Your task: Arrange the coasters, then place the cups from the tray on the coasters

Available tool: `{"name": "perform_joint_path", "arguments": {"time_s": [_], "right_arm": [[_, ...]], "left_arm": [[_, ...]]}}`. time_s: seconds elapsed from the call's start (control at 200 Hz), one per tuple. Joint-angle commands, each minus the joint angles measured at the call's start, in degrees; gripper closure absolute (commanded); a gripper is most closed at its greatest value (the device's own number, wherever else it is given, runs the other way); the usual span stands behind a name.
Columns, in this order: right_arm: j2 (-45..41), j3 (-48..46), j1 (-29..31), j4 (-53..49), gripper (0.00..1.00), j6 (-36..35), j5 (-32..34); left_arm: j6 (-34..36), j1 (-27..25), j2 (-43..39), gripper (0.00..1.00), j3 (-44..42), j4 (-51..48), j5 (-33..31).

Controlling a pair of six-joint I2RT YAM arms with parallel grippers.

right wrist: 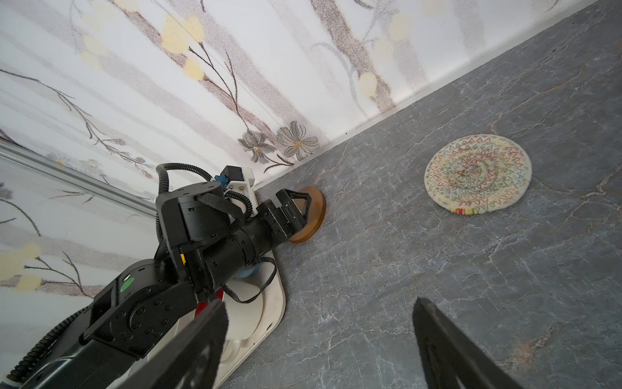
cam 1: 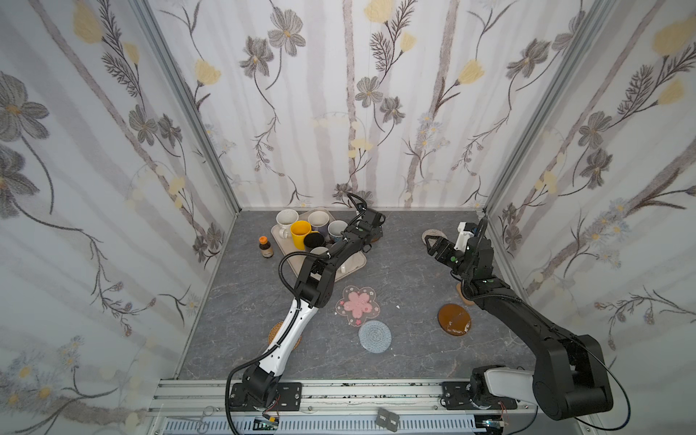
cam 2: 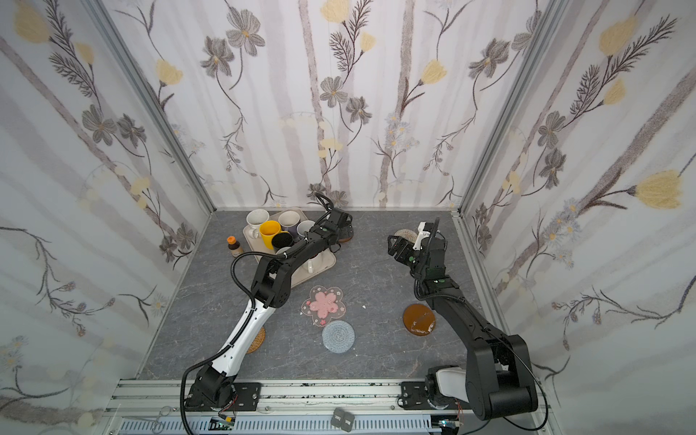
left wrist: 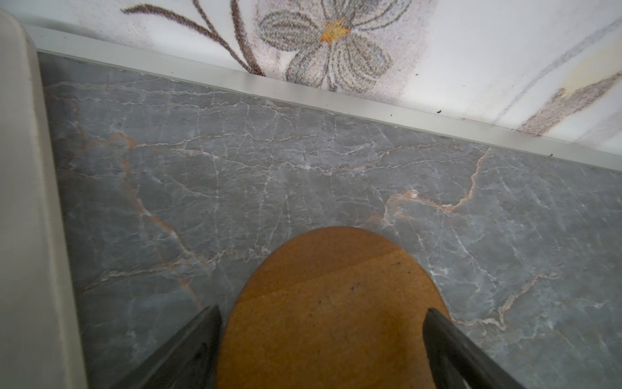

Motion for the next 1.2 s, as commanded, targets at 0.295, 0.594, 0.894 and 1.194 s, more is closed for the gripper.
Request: {"name": "perform_joint_path", "arguments": {"time_s": [0.295,0.594,0.894,1.194], "right_arm": [[0.0,0.5,0.0,1.9,0.14,0.6,-0.1],[-0.3,0.5,0.0,1.5,0.14,0.5,0.0],[-0.1,0.6,-0.3,1.4,0.14,0.4,0.0],[0.5,1.0,-0.3,1.5,0.14,0.1,0.0]], "left_arm": [[0.3,-1.6,1.5,0.1,2.3,-0.6,2.3],[1.0,-3.7,3.1,0.12,4.4,-0.4,3.2],[2.2,-5.1,3.1,0.07,5.3,-0.3,3.2],[2.8,-1.7,4.7,0.05,7.6,1.5,10.4]]}}
